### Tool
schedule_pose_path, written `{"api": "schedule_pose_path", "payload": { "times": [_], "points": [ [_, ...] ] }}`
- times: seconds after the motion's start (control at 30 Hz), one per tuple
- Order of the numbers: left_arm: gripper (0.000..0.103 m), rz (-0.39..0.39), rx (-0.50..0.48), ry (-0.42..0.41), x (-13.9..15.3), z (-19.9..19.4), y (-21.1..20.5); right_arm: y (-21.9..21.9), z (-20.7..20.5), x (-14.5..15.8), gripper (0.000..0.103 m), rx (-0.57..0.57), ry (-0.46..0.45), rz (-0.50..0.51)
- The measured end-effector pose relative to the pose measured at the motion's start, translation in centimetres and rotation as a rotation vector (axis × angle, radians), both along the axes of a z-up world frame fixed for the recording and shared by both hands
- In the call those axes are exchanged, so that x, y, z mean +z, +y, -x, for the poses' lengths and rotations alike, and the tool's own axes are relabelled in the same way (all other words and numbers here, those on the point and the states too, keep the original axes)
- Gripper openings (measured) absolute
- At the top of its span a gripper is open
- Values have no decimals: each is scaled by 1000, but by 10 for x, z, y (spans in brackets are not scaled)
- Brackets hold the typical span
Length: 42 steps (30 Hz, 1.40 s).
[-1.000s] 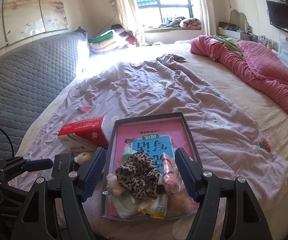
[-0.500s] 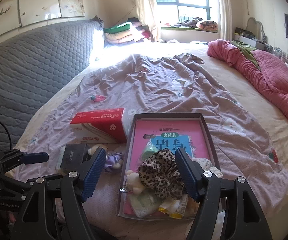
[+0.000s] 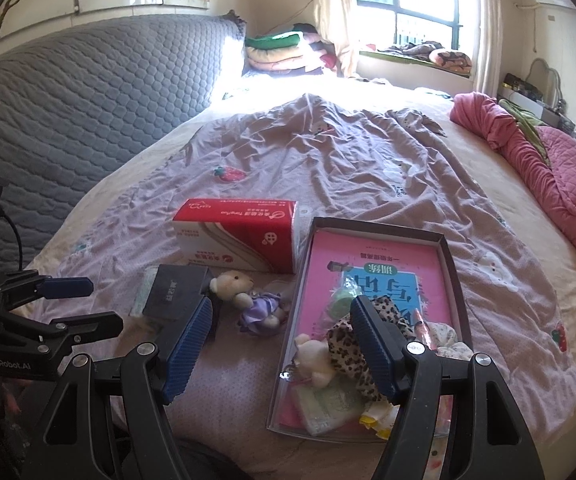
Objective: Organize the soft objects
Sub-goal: 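Withdraw both open tools from the tray toward the remaining items, then grasp the pale-green tissue pack with the left tool while the right grasps the plush bear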
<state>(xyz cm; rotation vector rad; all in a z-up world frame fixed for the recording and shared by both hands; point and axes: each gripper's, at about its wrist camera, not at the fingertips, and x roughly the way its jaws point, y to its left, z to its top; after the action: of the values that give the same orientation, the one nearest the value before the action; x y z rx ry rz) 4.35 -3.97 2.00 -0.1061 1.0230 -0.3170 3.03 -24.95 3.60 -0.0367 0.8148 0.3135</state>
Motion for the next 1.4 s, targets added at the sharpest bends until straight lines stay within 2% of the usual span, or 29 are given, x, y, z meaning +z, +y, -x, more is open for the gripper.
{"api": "schedule_pose_path", "payload": {
  "times": [0.3,0.57,1.03,1.13,1.4],
  "points": [
    [77,2,82,58,-29,-1,44,21,-3,-16,73,43,28,49],
    [77,46,192,118,-58,-12,86,31,-10,-33,73,64,65,63],
    [77,84,199,201,-97,-59,88,43,-27,-54,73,97,103,116],
    [77,99,198,222,-105,-65,90,50,-32,-62,73,128,111,157],
    [77,52,202,218,-111,-69,97,74,-58,-95,73,221,148,292]
  ]
}}
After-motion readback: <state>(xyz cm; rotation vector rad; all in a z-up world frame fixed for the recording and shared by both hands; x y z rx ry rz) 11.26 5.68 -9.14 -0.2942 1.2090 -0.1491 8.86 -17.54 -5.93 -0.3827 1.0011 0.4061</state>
